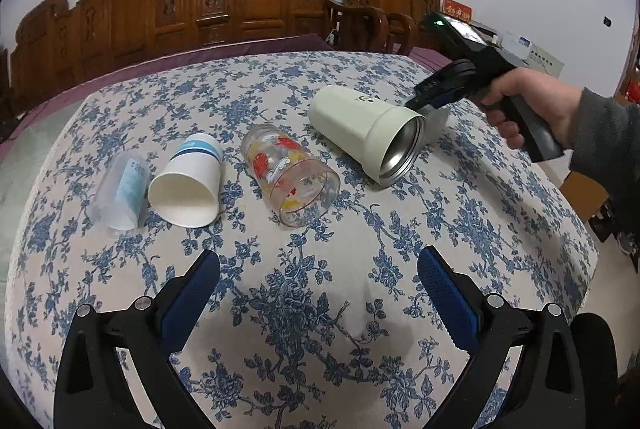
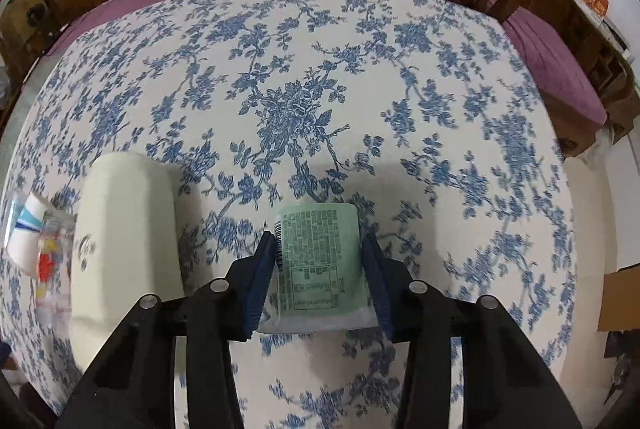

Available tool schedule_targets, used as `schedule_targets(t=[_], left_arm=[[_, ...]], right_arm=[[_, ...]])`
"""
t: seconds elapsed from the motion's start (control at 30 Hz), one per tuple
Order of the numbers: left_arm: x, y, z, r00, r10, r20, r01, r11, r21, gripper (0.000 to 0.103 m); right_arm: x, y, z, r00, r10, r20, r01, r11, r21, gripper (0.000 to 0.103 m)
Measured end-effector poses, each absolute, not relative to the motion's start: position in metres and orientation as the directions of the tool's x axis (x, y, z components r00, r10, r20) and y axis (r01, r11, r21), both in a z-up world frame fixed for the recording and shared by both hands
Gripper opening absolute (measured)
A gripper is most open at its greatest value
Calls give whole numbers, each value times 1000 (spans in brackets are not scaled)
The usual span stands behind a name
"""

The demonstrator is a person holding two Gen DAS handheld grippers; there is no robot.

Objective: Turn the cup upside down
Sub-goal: 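Reach the right gripper to the pale green cup and close on it, then lift the green cup with the right gripper and carry it toward the left tool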

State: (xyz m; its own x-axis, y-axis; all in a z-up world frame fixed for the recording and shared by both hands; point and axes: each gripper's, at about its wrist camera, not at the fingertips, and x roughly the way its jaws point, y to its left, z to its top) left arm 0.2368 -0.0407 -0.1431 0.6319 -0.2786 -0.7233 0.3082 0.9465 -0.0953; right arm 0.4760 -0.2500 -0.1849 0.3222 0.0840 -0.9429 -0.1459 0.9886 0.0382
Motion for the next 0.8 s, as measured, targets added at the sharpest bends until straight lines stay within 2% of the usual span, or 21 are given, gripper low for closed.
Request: schedule_targets(t=[0.37, 0.8], left_arm=[[197, -27, -123, 665, -217, -715, 255, 965, -56, 95], [147, 7, -112, 677, -168, -716, 176, 982, -63, 95]], right_arm=[[379, -257, -144, 396, 183, -900, -188, 975, 116, 46], [260, -168, -145, 332, 348, -877, -353, 908, 227, 47]])
